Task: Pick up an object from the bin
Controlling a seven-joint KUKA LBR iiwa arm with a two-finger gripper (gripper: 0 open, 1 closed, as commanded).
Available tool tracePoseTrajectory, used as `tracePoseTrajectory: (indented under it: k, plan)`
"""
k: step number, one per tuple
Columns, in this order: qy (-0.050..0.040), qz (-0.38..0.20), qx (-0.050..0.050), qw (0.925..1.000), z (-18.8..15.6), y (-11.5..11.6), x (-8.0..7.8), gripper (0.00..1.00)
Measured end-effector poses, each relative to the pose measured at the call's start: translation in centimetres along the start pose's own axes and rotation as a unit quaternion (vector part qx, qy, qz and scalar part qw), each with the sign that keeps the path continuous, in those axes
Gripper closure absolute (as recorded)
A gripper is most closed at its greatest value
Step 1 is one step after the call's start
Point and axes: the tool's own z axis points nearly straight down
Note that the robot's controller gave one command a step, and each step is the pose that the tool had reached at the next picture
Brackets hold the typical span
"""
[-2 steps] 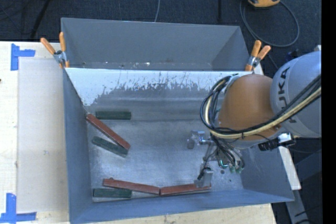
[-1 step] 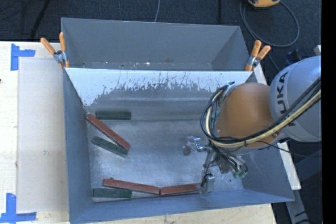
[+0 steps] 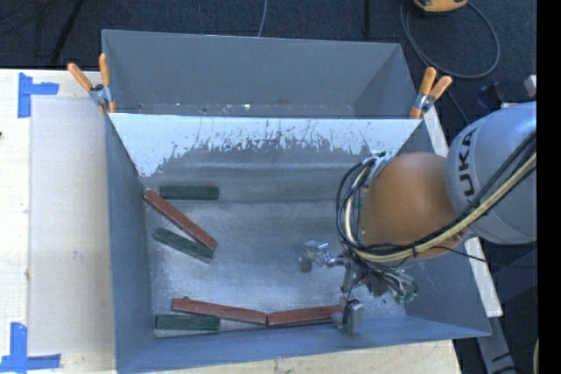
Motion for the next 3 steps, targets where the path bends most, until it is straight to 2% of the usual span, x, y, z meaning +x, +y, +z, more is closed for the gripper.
tracePoseTrajectory:
  k: [1,2,3]
  plan:
    - [0.0034,0.160,0.000,0.9872,0.20,1.62,0.01,1.00]
    - [-0.0001,0.159,0.000,0.9872,0.13,1.56,-0.16,0.00]
    - [-0.0001,0.159,0.000,0.9872,0.12,1.56,-0.16,0.00]
